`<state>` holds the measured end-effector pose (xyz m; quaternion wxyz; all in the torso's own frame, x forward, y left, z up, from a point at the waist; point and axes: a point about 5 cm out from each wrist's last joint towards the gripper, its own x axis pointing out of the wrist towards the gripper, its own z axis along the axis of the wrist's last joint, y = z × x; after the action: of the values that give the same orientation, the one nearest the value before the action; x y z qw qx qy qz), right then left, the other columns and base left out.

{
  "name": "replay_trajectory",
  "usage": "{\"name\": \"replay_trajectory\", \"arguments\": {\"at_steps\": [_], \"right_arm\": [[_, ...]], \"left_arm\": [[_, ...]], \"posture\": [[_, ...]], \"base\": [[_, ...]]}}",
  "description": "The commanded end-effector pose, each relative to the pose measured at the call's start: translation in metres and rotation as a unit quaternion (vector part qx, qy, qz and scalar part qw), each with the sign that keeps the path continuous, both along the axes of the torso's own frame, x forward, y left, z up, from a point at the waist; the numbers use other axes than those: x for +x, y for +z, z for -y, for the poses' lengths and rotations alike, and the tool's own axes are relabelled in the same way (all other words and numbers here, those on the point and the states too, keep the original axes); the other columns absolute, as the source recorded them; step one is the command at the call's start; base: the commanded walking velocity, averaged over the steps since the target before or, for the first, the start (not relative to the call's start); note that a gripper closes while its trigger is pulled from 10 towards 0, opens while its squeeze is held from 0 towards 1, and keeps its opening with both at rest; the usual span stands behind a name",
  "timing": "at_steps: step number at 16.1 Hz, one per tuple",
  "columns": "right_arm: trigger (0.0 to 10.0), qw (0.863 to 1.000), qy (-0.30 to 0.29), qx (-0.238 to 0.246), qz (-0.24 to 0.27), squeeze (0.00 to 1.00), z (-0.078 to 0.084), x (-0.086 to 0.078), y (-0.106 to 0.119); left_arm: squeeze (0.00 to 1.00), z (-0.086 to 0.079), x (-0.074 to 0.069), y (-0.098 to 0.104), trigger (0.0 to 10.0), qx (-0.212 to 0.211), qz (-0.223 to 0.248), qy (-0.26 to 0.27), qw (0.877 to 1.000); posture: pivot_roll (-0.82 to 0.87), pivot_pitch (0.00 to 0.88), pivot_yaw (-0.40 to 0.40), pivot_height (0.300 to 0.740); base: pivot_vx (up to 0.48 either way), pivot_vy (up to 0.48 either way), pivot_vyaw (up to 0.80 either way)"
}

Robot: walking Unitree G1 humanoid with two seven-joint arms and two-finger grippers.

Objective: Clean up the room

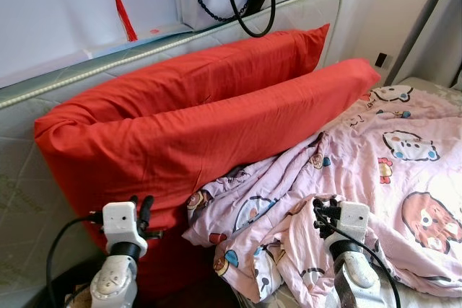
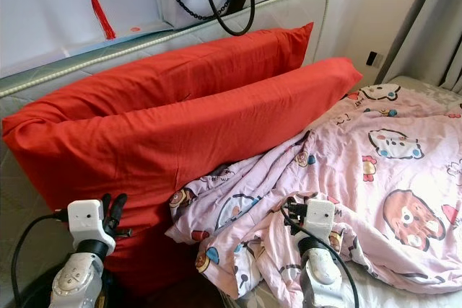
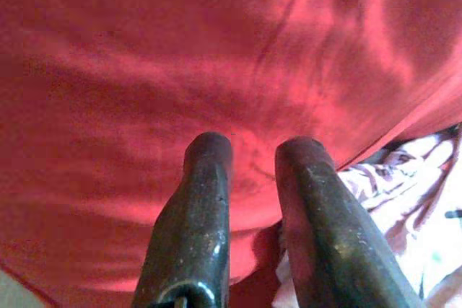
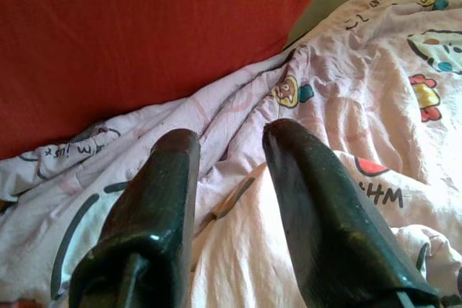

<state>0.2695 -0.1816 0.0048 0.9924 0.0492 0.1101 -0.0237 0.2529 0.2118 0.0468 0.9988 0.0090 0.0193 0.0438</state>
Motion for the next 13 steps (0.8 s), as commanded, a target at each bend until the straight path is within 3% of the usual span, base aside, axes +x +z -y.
{"name": "replay_trajectory", "arguments": {"at_steps": [1, 13], "right_arm": [[10.0, 1.0, 0.006, -0.002, -0.003, 0.0, -0.0013, 0.0002, 0.0], [10.0, 0.999, 0.034, 0.017, -0.004, 0.0, -0.0101, -0.0016, -0.0015]], "left_arm": [[0.0, -0.0039, 0.0001, 0.0036, 10.0, 0.004, 0.003, 0.005, 1.0], [0.0, -0.0038, -0.0017, -0.004, 10.0, 0.003, -0.015, -0.003, 1.0]], "posture": [[0.05, 0.0, 0.007, 0.685], [0.05, 0.0, 0.007, 0.68]], "base": [[0.0, 0.0, 0.0], [0.0, 0.0, 0.0]]}}
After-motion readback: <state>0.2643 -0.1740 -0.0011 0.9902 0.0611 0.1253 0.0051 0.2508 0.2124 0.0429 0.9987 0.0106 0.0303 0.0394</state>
